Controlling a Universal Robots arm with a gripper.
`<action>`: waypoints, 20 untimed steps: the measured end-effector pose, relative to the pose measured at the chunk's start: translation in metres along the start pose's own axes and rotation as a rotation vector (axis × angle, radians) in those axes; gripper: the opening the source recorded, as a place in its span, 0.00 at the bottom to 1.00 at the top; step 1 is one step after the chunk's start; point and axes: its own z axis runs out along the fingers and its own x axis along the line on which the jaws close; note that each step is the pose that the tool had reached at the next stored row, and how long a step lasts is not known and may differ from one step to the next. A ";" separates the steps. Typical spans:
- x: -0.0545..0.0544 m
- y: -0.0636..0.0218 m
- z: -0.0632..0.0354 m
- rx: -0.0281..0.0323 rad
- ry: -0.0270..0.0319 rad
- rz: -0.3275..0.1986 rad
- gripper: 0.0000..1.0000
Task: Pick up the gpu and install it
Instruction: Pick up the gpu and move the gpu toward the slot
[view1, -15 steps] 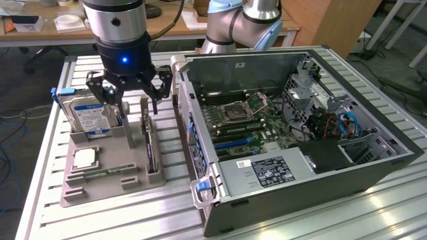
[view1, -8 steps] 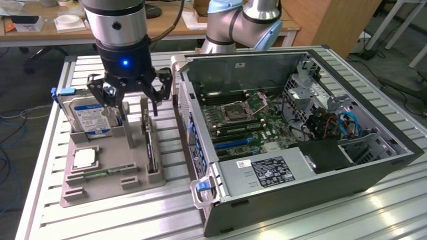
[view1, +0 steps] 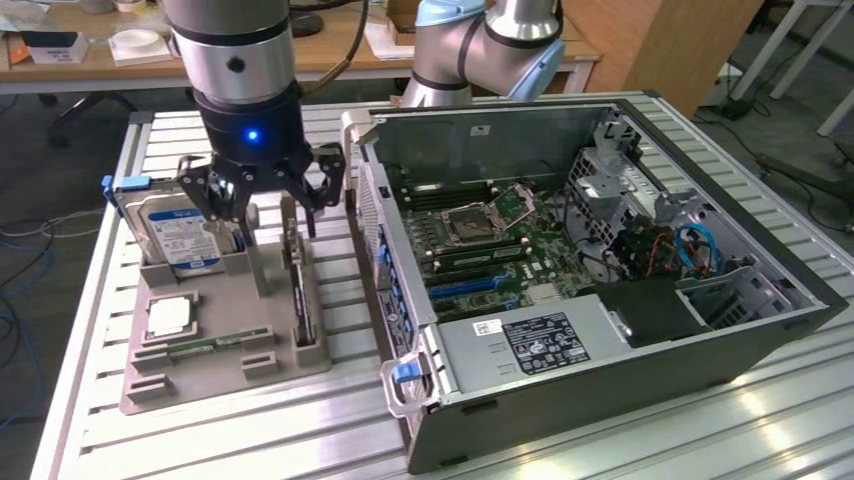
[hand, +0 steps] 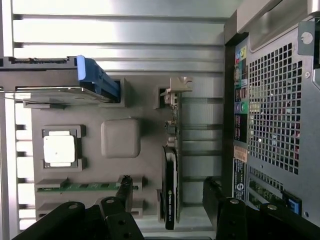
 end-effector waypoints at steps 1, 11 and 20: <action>0.000 0.0000 0.0010 0.0000 0.0000 0.000 0.67; 0.000 -0.0003 0.0067 0.0002 0.0060 0.000 0.67; 0.000 -0.0004 0.0094 0.0004 0.0148 0.001 0.67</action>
